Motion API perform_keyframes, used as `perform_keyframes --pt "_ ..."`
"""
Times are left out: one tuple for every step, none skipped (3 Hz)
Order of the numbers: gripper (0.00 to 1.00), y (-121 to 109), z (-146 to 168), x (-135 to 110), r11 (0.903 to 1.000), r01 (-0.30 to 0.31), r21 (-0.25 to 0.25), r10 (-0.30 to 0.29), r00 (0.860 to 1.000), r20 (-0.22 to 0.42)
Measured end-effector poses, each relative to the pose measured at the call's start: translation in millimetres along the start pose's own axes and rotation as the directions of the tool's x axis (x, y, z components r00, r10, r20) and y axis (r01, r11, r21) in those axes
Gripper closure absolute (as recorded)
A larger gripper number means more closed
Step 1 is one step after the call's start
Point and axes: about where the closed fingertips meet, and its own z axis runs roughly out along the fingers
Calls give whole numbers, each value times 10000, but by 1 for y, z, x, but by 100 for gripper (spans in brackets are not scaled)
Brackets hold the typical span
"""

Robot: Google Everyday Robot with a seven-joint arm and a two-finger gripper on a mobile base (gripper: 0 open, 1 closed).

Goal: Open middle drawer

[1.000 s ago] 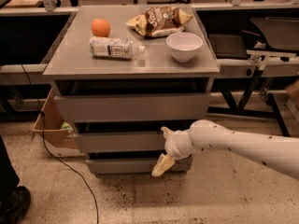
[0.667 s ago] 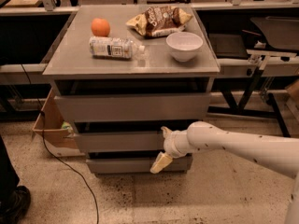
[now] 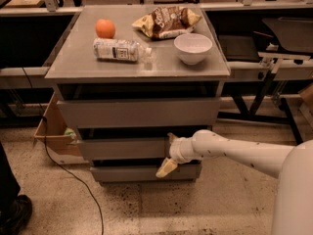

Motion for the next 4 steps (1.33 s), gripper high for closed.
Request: perform_keyframes --pt "0 -19 22 -3 9993 340 121 -341 9994 93" --pt "0 -21 29 -5 9992 394 68 -394 9992 107" --pt "19 -17 37 3 9993 341 -120 -341 9994 -5" --pt "50 -6 42 11 9991 221 -364 -224 9997 -74"
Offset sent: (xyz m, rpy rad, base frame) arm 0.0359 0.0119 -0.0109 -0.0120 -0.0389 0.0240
